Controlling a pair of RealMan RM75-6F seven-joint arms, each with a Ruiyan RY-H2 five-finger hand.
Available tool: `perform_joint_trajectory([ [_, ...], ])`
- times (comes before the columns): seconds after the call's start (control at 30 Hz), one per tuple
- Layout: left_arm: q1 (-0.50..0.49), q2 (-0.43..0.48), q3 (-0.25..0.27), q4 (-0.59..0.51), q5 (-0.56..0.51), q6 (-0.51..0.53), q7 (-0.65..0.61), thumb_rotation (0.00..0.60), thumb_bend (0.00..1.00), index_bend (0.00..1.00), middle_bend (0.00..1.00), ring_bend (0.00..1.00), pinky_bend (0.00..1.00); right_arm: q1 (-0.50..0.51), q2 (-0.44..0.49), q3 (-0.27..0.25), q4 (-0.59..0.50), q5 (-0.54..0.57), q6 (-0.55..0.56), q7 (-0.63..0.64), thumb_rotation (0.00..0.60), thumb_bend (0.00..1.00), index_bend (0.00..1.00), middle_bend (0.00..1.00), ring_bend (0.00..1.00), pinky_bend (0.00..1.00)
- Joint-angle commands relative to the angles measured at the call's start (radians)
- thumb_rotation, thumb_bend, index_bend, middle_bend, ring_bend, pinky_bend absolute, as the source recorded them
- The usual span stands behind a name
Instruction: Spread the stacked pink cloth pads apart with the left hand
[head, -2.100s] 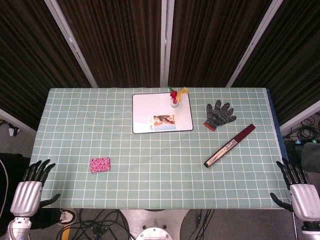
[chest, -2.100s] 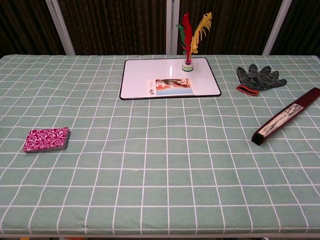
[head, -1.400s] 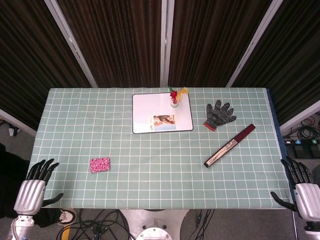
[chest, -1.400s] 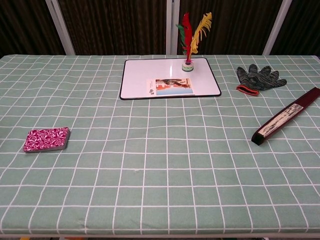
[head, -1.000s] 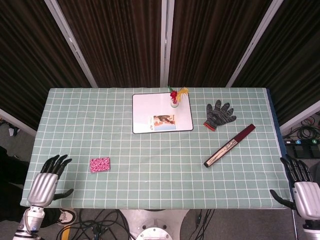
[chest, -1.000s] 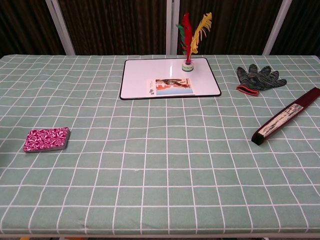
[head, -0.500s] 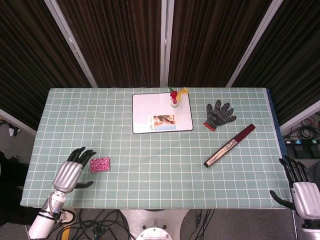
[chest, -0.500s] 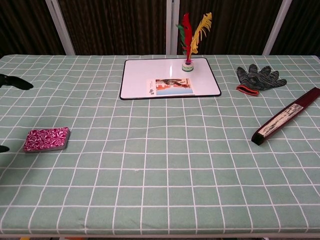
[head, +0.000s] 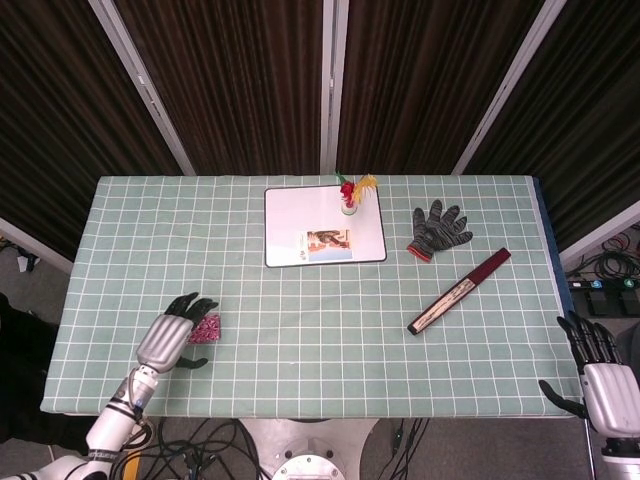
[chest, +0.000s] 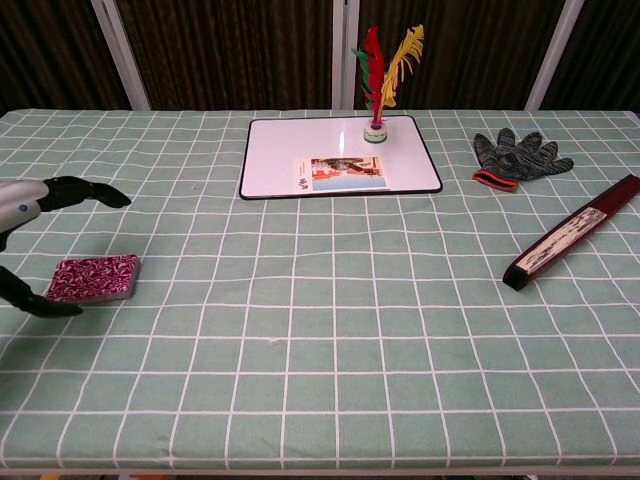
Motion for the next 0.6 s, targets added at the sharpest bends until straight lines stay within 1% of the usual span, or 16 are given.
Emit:
perform_joint_trajectory([
  [0.03,-0.016,-0.005,-0.004,0.013,-0.028,-0.025,0.009,0.600,0.09,0.13,0.13,0.01,0.13,0.000,0.002,0.001,0.000,0.002,0.000,0.003,0.600,0.10,0.00,0.00,0.00,0.00],
  [0.3,-0.043,-0.021,-0.013,0.045,-0.096,-0.055,0.042,0.600,0.09,0.14,0.18,0.07,0.18,-0.001,0.001,0.002,0.008,0.005,0.000,0.015,0.600,0.10,0.00,0.00,0.00,0.00],
  [0.4,-0.051,-0.032,-0.010,0.061,-0.111,-0.063,0.053,0.600,0.10,0.14,0.19,0.09,0.20,0.001,0.002,0.004,0.009,0.005,-0.001,0.019,0.600,0.10,0.00,0.00,0.00,0.00],
  [0.6,-0.063,-0.067,-0.005,0.102,-0.123,-0.060,0.068,0.600,0.11,0.15,0.23,0.12,0.21,0.003,0.004,0.005,0.008,0.012,-0.010,0.022,0.600,0.11,0.00,0.00,0.00,0.00],
])
